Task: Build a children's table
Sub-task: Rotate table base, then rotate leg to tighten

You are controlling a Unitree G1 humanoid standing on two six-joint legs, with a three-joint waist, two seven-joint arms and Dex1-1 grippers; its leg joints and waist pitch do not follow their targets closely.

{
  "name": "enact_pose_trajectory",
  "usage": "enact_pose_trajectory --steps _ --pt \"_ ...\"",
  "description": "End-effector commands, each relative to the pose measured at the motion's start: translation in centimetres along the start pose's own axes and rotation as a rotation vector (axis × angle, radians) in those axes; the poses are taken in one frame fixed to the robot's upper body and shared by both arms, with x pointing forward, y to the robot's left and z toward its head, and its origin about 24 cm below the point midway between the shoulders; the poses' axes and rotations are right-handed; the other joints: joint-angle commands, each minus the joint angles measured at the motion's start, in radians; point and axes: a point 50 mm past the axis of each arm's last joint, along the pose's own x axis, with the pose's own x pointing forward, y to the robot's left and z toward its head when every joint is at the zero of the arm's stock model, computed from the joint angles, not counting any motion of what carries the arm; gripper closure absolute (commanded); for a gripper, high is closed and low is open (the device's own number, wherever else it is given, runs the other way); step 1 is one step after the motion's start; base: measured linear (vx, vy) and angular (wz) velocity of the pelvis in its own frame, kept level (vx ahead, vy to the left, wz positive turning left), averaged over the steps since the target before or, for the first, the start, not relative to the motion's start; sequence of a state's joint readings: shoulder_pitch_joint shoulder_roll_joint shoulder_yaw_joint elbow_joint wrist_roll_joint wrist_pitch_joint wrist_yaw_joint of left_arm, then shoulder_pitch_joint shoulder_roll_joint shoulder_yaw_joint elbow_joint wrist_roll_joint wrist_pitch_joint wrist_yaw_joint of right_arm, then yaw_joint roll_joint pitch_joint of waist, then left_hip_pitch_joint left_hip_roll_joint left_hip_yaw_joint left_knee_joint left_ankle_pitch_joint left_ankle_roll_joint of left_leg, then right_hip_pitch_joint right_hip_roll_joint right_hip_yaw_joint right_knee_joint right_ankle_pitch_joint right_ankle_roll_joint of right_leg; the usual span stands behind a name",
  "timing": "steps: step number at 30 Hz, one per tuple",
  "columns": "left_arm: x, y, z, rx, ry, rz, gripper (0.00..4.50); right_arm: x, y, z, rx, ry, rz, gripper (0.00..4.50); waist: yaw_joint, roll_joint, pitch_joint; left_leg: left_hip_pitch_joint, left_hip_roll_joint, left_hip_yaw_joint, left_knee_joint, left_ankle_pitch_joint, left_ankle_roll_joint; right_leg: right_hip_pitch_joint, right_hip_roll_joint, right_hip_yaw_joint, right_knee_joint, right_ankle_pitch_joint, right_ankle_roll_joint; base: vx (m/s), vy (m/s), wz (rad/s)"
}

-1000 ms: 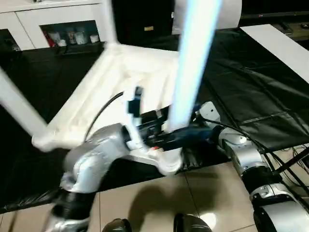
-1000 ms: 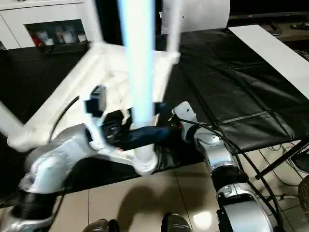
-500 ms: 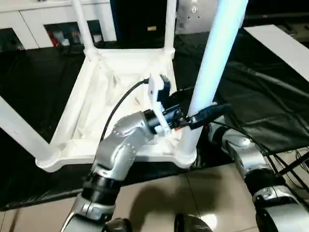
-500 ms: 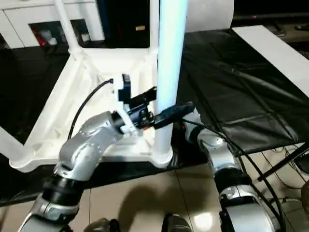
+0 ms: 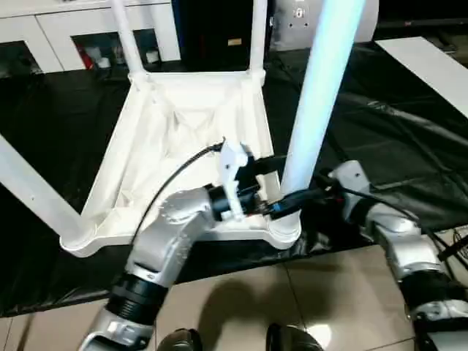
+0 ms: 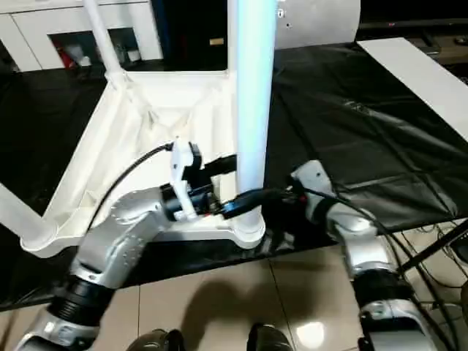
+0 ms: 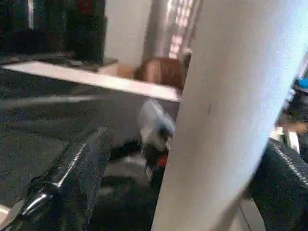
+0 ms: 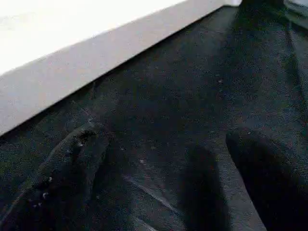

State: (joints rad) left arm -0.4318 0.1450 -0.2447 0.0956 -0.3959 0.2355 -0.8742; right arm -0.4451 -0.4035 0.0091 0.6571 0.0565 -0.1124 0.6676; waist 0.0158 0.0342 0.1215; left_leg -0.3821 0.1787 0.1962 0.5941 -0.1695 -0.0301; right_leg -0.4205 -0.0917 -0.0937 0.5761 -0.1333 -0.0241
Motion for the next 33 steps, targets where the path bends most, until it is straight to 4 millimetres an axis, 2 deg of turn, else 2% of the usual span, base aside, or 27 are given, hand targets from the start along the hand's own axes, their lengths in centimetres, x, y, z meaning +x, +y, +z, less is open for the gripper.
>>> enact_pose_trajectory --steps 1,2,5,6,7,8,10,12,14,16,17,18,19,20,22,25,29,33 --pt "-2.6 1.8 -0.6 -0.016 0.077 0.017 0.05 -1.1 -0.4 -0.1 0.002 -0.011 0.018 0.0 0.009 -0.012 -0.066 0.019 0.041 -0.029 -0.078 -0.383 0.061 0.043 -0.057 0.044 -0.1 -0.563 -0.121 0.0 0.0 0.0" --pt "-2.8 1.9 -0.6 -0.016 0.088 0.006 0.05 -1.2 -0.4 -0.1 0.0 -0.013 0.025 0.0 0.007 -0.013 -0.065 0.014 0.04 -0.031 -0.08 -0.379 0.061 0.046 -0.057 0.043 -0.099 -0.573 -0.115 0.0 0.0 0.0" --pt "-4.0 2.5 -0.9 0.017 0.171 -0.037 0.05 -1.8 -0.2 0.1 -0.013 -0.03 0.069 0.0 0.005 -0.01 -0.064 0.018 0.04 -0.032 -0.081 -0.386 0.057 0.042 -0.057 0.042 -0.105 -0.607 -0.097 0.0 0.0 0.0" --pt "-4.1 2.6 -1.0 0.026 0.184 -0.04 0.22 -1.8 -0.1 0.2 -0.014 -0.033 0.075 0.0 0.003 -0.011 -0.066 0.016 0.039 -0.033 -0.08 -0.382 0.055 0.044 -0.058 0.042 -0.1 -0.602 -0.098 0.0 0.0 0.0" --pt "-4.8 2.8 -1.5 0.081 0.275 -0.071 0.41 -2.1 0.1 0.3 -0.022 -0.038 0.109 0.0 0.003 -0.008 -0.065 0.018 0.041 -0.033 -0.081 -0.383 0.054 0.041 -0.057 0.041 -0.104 -0.604 -0.1 0.0 0.0 0.0" --pt "-5.2 2.9 -1.8 0.116 0.338 -0.103 0.41 -2.4 0.3 0.4 -0.03 -0.041 0.137 0.0 0.005 -0.01 -0.068 0.024 0.042 -0.032 -0.08 -0.388 0.056 0.037 -0.056 0.044 -0.105 -0.607 -0.093 0.0 0.0 0.0" --pt "-5.4 2.9 -2.0 0.135 0.376 -0.126 0.55 -2.5 0.5 0.4 -0.035 -0.041 0.155 0.0 0.007 -0.007 -0.066 0.017 0.045 -0.037 -0.085 -0.383 0.055 0.042 -0.059 0.044 -0.1 -0.598 -0.093 0.0 0.0 0.0" --pt "-5.6 3.0 -2.2 0.149 0.412 -0.144 0.7 -2.8 0.6 0.5 -0.038 -0.042 0.185 0.0 0.012 -0.006 -0.068 0.022 0.049 -0.033 -0.084 -0.377 0.051 0.038 -0.06 0.049 -0.097 -0.564 -0.114 0.0 0.0 0.0" --pt "-5.7 3.2 -2.3 0.167 0.441 -0.154 0.88 -3.2 0.8 0.6 -0.044 -0.043 0.219 0.0 0.021 -0.003 -0.071 0.02 0.052 -0.03 -0.085 -0.354 0.052 0.042 -0.061 0.051 -0.089 -0.498 -0.157 0.0 0.0 0.0" --pt "-6.0 3.4 -2.6 0.195 0.507 -0.195 1.16 -3.9 1.1 1.0 -0.053 -0.043 0.29 0.0 0.03 -0.005 -0.074 0.026 0.052 -0.026 -0.082 -0.345 0.064 0.04 -0.057 0.055 -0.086 -0.457 -0.159 0.0 0.0 0.0" --pt "-6.1 3.3 -2.7 0.189 0.525 -0.227 1.27 -4.5 1.3 1.2 -0.05 -0.036 0.34 0.0 0.034 -0.008 -0.077 0.019 0.052 -0.026 -0.084 -0.318 0.074 0.05 -0.057 0.055 -0.08 -0.419 -0.168 0.0 0.0 0.0" --pt "-6.1 3.3 -2.7 0.188 0.525 -0.228 1.27 -4.5 1.4 1.2 -0.05 -0.035 0.343 0.0 0.039 -0.006 -0.078 0.019 0.054 -0.026 -0.083 -0.302 0.079 0.051 -0.058 0.056 -0.076 -0.394 -0.175 0.0 0.0 0.0" --pt "-6.0 3.2 -2.7 0.186 0.524 -0.233 1.35 -4.6 1.4 1.2 -0.048 -0.033 0.353 0.0 0.041 -0.004 -0.079 0.014 0.056 -0.025 -0.082 -0.277 0.086 0.052 -0.059 0.056 -0.069 -0.35 -0.198 0.0 0.0 0.0" --pt "-6.0 3.1 -2.6 0.177 0.523 -0.239 1.49 -4.9 1.4 1.1 -0.048 -0.025 0.367 0.0 0.044 -0.006 -0.08 0.015 0.055 -0.022 -0.08 -0.267 0.088 0.051 -0.061 0.057 -0.068 -0.337 -0.213 0.0 0.0 0.0" --pt "-5.9 3.0 -2.6 0.169 0.529 -0.245 1.65 -5.3 1.5 1.0 -0.057 -0.007 0.387 0.0 0.049 -0.007 -0.079 0.014 0.054 -0.022 -0.078 -0.258 0.089 0.053 -0.064 0.057 -0.069 -0.346 -0.219 0.0 0.0 0.0" --pt "-6.1 3.0 -3.0 0.17 0.562 -0.252 1.87 -5.7 1.5 1.0 -0.058 0.003 0.406 0.0 0.05 -0.01 -0.076 0.013 0.052 -0.023 -0.079 -0.274 0.084 0.053 -0.064 0.055 -0.076 -0.406 -0.198 0.0 0.0 0.0" --pt "-6.0 2.8 -3.1 0.183 0.573 -0.267 2.2 -6.3 1.9 1.4 -0.03 0.003 0.441 0.0 0.049 -0.006 -0.075 0.017 0.052 -0.027 -0.081 -0.308 0.072 0.053 -0.065 0.054 -0.084 -0.473 -0.17 0.0 0.0 0.0" --pt "-5.7 2.6 -3.7 0.224 0.585 -0.251 2.6 -7.0 2.3 1.5 0.018 0.013 0.498 0.0 0.049 -0.007 -0.075 0.017 0.053 -0.029 -0.082 -0.317 0.069 0.052 -0.064 0.053 -0.087 -0.485 -0.163 0.0 0.0 0.0"
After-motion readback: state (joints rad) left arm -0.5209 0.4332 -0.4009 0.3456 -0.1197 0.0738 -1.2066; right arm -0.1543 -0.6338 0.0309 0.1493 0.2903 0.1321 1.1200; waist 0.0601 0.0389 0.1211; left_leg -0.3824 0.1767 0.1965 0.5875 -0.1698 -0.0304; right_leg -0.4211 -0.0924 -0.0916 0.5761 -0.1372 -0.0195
